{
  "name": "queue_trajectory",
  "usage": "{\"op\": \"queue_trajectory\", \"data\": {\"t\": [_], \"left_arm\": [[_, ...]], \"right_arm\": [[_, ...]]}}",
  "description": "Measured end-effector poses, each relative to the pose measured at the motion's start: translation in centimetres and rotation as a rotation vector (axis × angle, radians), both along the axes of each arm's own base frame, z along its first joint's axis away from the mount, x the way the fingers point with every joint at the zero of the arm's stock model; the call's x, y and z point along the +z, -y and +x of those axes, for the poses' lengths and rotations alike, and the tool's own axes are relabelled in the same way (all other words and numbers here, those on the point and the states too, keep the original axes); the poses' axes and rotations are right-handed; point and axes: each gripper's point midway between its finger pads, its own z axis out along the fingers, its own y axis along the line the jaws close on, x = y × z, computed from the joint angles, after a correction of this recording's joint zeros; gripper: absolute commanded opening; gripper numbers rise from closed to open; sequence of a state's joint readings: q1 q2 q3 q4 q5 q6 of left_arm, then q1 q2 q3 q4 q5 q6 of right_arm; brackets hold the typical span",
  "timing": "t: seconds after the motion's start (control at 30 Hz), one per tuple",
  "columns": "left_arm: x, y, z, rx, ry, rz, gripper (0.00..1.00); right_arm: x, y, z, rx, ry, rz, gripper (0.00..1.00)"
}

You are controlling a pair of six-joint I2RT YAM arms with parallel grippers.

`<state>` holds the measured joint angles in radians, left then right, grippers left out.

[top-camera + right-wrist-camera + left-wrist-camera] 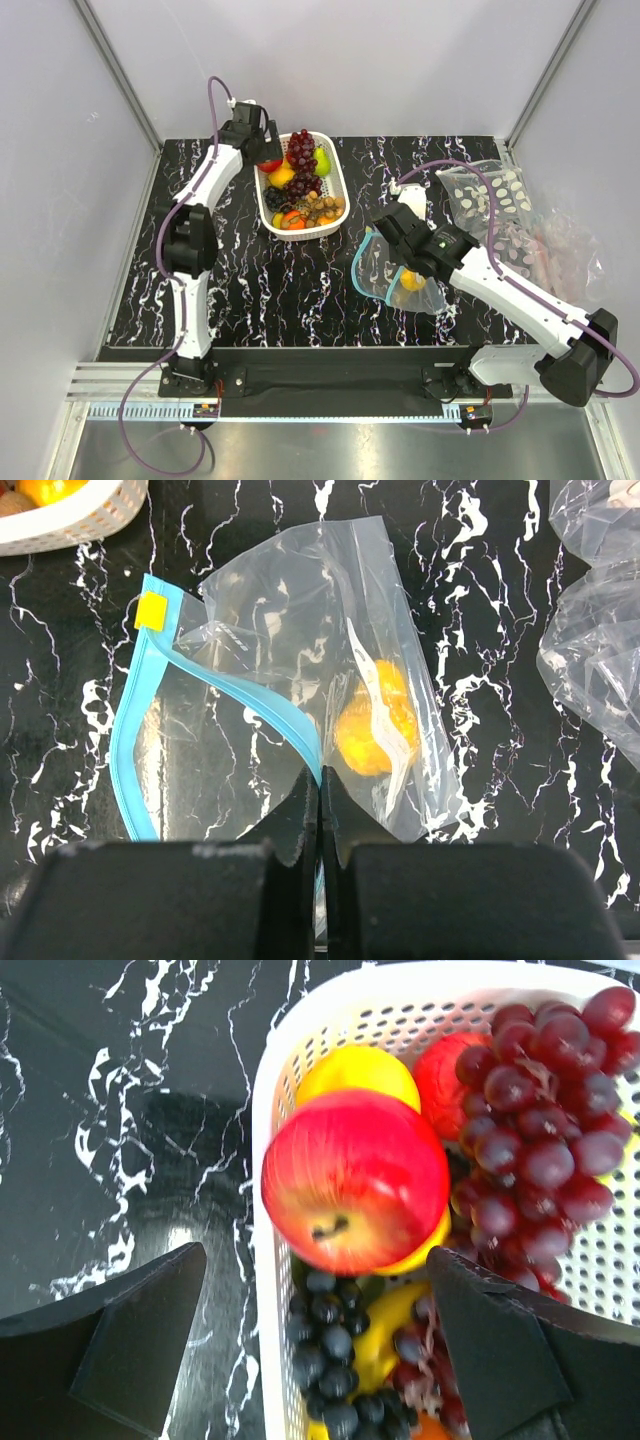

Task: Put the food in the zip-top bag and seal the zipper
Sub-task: Pick up the fake fruit from the bin.

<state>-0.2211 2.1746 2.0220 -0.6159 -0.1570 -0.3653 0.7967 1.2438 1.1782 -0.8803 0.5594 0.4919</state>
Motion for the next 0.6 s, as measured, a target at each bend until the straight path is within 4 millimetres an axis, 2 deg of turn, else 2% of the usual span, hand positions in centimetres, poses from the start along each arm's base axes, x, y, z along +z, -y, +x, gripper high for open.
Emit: {"op": "queue_trajectory", "data": {"t": [0.13,0.27,0.4,0.6], "left_arm": [[-1.1,0.5,1.0,-0.014,-0.006,-0.014,0.99],[-2.4,1.5,1.8,-0.042,-0.007,-0.029,0.93],[-3.0,1.6,1.9,-0.059,-0.011,-0.021,0.72],[-2.8,1.8,2.1,-0.073,0.009,0.020,0.59]], "right_arm": [[-0.3,0.0,-0.1,0.005,-0.007,-0.004,0.01],[-0.3,0.0,-0.1,0.005,-0.008,-0.005,0.01],[-0.5,0.1,-0.2,0.005,-0.010,-0.006,0.01],[-0.7,0.0,-0.1,0.005,-0.010,-0.007,0.01]]}}
